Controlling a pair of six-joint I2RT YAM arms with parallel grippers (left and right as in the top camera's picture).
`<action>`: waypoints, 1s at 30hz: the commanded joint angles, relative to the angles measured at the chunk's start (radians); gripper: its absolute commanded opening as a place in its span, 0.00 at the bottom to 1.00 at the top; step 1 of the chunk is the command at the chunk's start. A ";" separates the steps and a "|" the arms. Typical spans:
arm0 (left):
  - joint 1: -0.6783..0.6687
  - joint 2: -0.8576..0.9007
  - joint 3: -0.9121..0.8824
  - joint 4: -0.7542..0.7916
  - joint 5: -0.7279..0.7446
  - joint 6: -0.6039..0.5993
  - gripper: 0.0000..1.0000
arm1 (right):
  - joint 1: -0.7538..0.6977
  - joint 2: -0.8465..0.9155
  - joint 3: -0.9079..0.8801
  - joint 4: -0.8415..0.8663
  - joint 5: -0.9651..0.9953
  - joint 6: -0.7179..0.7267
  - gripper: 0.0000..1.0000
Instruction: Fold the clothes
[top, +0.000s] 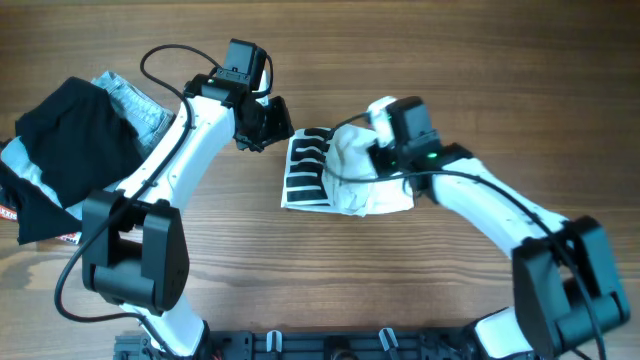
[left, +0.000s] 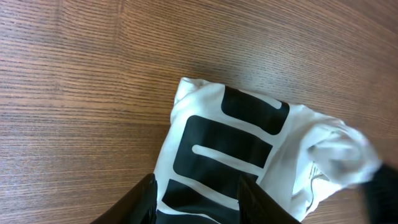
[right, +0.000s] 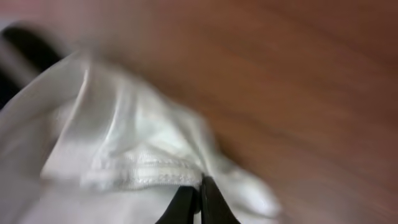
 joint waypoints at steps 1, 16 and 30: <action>0.001 0.008 0.007 -0.001 -0.013 -0.002 0.42 | -0.112 -0.053 0.018 -0.005 0.087 0.036 0.09; 0.001 0.008 0.007 -0.001 -0.013 -0.002 0.43 | -0.150 -0.078 0.018 -0.211 -0.563 -0.016 0.37; 0.001 0.008 0.007 -0.001 -0.013 -0.002 0.43 | 0.023 -0.078 -0.036 -0.335 -0.365 0.177 0.33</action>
